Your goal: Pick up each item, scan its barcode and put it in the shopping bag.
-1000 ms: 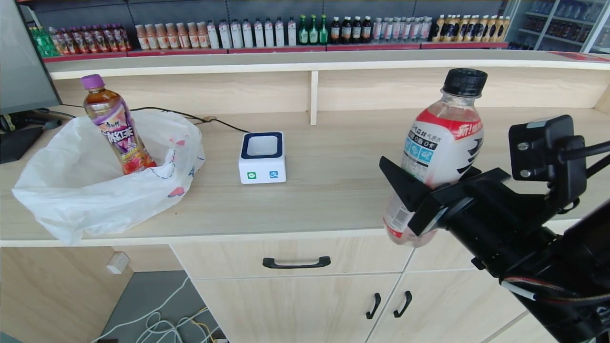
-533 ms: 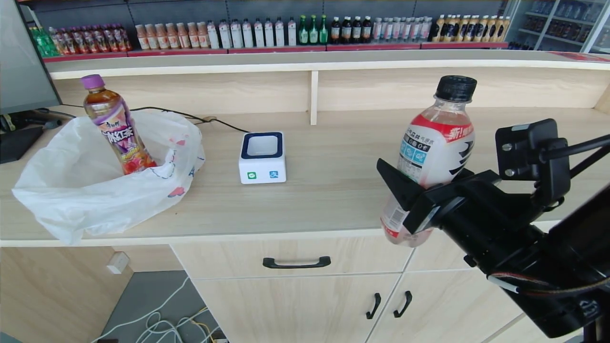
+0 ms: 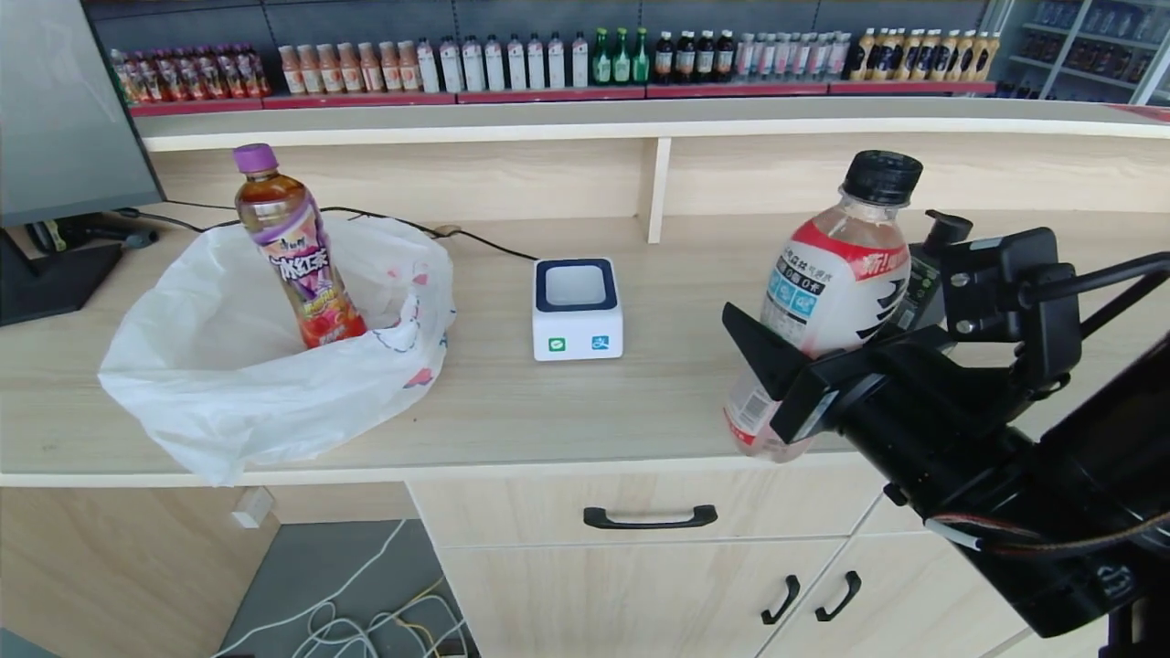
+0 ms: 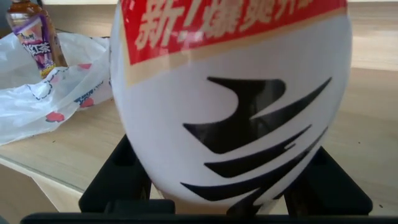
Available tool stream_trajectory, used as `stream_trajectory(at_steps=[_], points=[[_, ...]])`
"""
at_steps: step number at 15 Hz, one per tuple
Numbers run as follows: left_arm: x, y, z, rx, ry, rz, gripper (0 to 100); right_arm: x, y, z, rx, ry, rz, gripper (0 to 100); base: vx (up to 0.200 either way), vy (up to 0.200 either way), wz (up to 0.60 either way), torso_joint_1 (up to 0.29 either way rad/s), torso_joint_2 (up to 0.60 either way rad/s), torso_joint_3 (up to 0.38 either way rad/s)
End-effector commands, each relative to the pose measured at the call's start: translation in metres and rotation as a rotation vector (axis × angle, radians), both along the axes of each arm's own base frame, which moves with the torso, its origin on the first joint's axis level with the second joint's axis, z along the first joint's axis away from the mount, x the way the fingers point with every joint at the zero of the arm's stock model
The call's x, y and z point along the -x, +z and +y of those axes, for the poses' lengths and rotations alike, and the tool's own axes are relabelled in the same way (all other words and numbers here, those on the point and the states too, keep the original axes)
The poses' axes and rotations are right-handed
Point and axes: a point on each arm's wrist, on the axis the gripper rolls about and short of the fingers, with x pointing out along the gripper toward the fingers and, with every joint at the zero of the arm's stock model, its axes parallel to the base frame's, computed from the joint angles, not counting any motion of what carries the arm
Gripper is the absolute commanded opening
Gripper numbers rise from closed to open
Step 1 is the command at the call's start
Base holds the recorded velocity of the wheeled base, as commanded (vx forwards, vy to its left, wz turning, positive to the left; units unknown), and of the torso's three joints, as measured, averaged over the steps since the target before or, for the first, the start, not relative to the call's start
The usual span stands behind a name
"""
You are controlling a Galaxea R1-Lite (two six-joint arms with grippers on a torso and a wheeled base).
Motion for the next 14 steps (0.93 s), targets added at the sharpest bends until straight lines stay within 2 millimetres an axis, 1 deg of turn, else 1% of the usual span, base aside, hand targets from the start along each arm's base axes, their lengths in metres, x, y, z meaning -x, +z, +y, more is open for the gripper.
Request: stream_trajectory(at_steps=[1,4,7,9,11,12,13,14], points=[[0.0,0.0,0.0,0.0,0.0,0.0,100,0.0,0.001,0.0,-0.002,0.0,-0.003,0,0.0,0.2,0.0,0.007,0.0,0.002],[0.0,0.0,0.0,0.002,0.0,0.0,100,-0.001,0.005,0.002,-0.009,0.003,-0.017,0,0.0,0.2,0.0,0.002,0.0,0.002],[0.0,0.0,0.0,0.0,0.0,0.0,100,-0.005,0.015,0.006,-0.006,-0.001,-0.058,0,0.0,0.2,0.0,0.001,0.0,0.001],[0.0,0.0,0.0,0.0,0.0,0.0,100,-0.015,0.028,0.009,-0.019,0.013,-0.11,0,0.0,0.0,0.0,0.0,0.0,0.0],[0.0,0.0,0.0,0.0,0.0,0.0,100,-0.03,0.037,0.008,0.03,0.041,-0.186,0,0.0,0.0,0.0,0.0,0.0,0.0],[0.0,0.0,0.0,0.0,0.0,0.0,100,-0.038,0.047,0.009,0.042,0.051,-0.235,0,0.0,0.0,0.0,0.0,0.0,0.0],[0.0,0.0,0.0,0.0,0.0,0.0,100,-0.045,0.062,0.015,0.05,0.064,-0.274,0,0.0,0.0,0.0,0.0,0.0,0.0],[0.0,0.0,0.0,0.0,0.0,0.0,100,-0.051,0.072,0.021,0.064,0.08,-0.292,0,0.0,0.0,0.0,0.0,0.0,0.0]])
